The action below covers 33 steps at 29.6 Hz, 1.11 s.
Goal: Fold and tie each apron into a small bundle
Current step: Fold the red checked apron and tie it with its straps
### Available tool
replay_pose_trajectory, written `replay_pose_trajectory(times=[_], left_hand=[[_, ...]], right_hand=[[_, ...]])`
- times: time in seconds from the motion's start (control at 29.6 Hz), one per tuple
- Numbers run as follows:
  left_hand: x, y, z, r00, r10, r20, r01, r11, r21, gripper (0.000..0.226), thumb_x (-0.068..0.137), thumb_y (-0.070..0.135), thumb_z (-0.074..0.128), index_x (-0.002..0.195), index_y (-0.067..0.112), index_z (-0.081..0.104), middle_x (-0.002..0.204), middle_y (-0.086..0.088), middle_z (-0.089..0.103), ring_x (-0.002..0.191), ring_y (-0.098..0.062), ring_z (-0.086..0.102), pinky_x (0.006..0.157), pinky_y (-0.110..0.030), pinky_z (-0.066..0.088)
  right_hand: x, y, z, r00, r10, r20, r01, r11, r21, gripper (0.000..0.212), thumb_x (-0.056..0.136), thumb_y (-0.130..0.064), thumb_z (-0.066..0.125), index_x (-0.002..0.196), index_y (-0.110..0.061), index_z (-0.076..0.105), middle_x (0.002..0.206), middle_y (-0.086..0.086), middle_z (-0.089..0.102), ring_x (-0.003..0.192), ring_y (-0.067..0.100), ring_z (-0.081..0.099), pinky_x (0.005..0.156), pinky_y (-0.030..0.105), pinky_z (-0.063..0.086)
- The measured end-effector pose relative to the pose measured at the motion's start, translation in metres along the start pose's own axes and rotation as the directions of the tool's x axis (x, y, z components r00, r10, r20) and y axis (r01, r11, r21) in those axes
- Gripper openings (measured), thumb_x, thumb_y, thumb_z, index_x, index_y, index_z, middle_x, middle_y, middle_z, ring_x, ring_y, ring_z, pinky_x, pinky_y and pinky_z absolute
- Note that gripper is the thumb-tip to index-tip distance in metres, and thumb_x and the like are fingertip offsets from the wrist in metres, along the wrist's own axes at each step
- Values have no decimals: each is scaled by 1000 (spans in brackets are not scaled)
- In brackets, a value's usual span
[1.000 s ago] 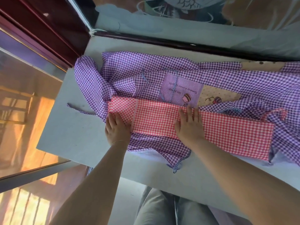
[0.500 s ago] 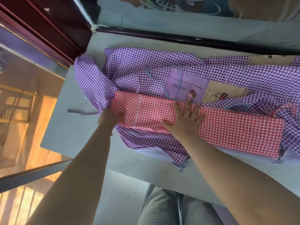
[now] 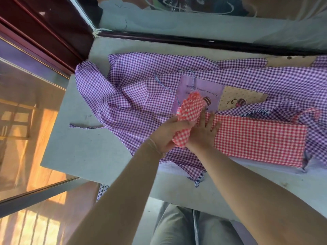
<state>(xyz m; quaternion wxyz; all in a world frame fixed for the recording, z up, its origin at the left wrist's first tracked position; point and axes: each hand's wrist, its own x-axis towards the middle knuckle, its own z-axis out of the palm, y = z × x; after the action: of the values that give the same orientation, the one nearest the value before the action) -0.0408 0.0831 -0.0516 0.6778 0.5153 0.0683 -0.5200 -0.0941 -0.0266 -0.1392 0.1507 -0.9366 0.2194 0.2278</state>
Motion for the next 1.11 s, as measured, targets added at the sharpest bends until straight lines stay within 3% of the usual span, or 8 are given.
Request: replay_pose_trajectory(times=[0.2,0.27,0.37,0.54,0.68,0.81,0.95,1.11], left_hand=[[26,-26,26,997,64,-46,-72,977,-200,36,75,14,61,110,8,58,101,-7,63,96,-21,61,85,-34,51],[35,-31,30,994,78,-74,-90,979,-181,32,76,15,60,107,7,59,96,-8,63,91,-22,62,83,-35,53],[44,-42,36,988,52,-147,-47,998,38,32,75,19,66,105,11,62,95,-8,65,90,-26,62,83,-41,53],[57,-63,54,967,182,-178,-115,937,329,19,86,24,67,101,35,63,127,-10,56,116,-33,55,97,-50,47],[74,-80,57,939,281,-198,-44,669,742,59,84,65,32,130,36,56,156,9,23,146,-19,9,118,-48,-1],[79,-81,56,944,240,-225,45,584,811,65,92,58,17,140,26,46,159,11,10,147,-16,-2,116,-40,-7],[81,-92,52,928,358,-104,30,206,978,43,97,29,44,140,27,41,160,2,12,147,-25,4,120,-47,7],[81,-104,41,923,379,68,31,-248,968,64,93,52,10,150,28,23,161,-2,4,147,-33,-2,118,-54,5]], right_hand=[[9,22,-1,997,-71,3,64,926,372,94,78,-74,21,154,-21,6,161,9,7,148,30,-1,115,57,-9],[7,35,-7,998,33,-45,21,524,851,51,94,-51,40,140,-28,44,143,8,49,135,28,42,113,62,23],[-3,59,-30,988,126,91,-78,-101,992,35,100,-30,42,121,-8,61,112,14,69,103,32,66,94,57,49],[-9,97,-52,983,143,-113,37,450,892,53,96,-61,34,94,-20,66,89,9,70,83,29,68,79,52,56],[-16,109,-66,997,-54,59,3,766,643,75,86,-76,26,88,-10,63,67,2,60,58,16,59,60,28,50],[-8,122,-41,984,178,33,-178,922,343,58,88,-70,35,108,-22,61,100,2,67,97,28,63,96,49,44],[-14,129,-15,963,230,-138,-193,953,234,42,99,-48,33,96,-13,56,102,8,62,103,30,57,96,47,39],[-15,127,1,926,216,-311,-161,968,194,41,99,-42,33,98,-10,60,105,8,63,104,29,55,92,45,36]])
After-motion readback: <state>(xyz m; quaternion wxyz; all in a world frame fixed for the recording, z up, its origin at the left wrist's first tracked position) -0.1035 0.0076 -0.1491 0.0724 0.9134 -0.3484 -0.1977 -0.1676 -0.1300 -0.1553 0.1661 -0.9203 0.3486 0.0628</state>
